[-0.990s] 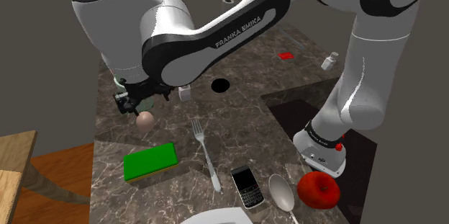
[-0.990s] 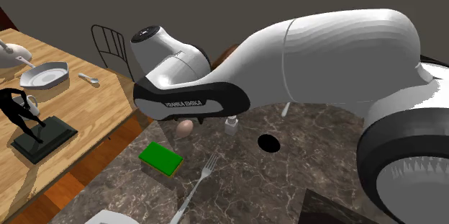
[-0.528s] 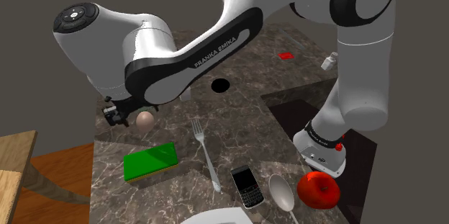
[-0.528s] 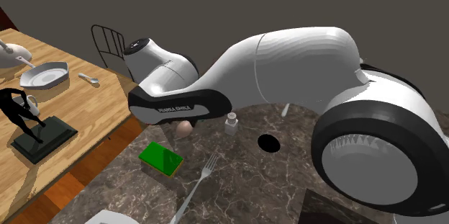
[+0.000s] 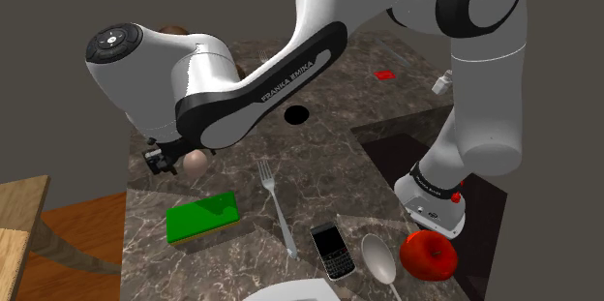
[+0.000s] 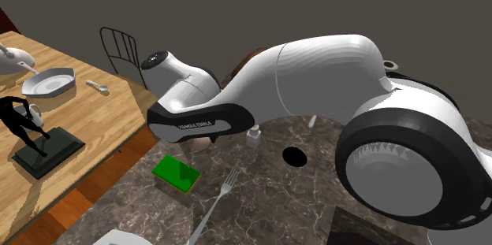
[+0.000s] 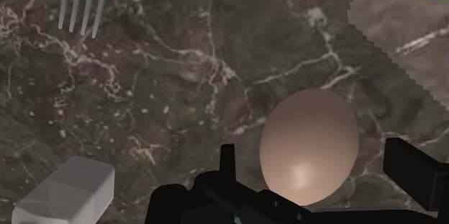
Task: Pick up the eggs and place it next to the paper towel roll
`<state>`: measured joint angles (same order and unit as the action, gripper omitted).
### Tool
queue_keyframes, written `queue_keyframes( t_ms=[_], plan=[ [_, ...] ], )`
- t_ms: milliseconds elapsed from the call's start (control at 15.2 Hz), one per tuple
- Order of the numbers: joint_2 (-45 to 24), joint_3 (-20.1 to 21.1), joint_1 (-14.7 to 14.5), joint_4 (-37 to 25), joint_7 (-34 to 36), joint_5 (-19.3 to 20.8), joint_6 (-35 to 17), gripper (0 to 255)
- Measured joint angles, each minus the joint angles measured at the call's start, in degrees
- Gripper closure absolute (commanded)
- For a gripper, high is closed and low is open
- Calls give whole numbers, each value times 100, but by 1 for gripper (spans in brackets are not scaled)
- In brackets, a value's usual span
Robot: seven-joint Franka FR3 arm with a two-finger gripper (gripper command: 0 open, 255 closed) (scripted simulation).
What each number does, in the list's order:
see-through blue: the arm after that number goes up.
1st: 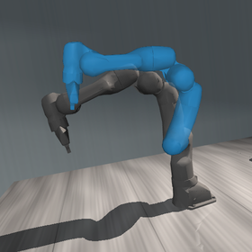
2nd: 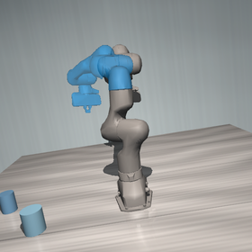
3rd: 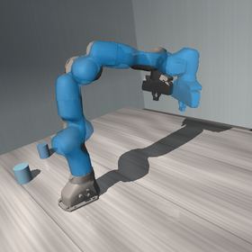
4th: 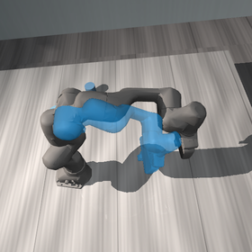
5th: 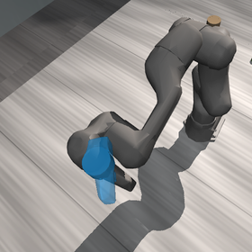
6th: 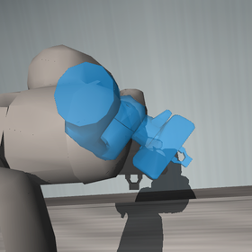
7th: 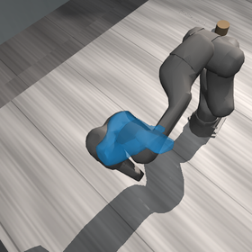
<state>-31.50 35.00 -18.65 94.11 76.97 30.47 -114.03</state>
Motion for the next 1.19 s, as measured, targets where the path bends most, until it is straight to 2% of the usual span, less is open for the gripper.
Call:
queue_keyframes(
  t_ms=[132,198,858,1188],
  plan=[
    [0,0,1,2,0,0,-2,0],
    [0,0,1,2,0,0,-2,255],
    [-1,0,0,3,1,1,-3,255],
    [153,64,35,-81,-89,-109,200,255]
  ],
)
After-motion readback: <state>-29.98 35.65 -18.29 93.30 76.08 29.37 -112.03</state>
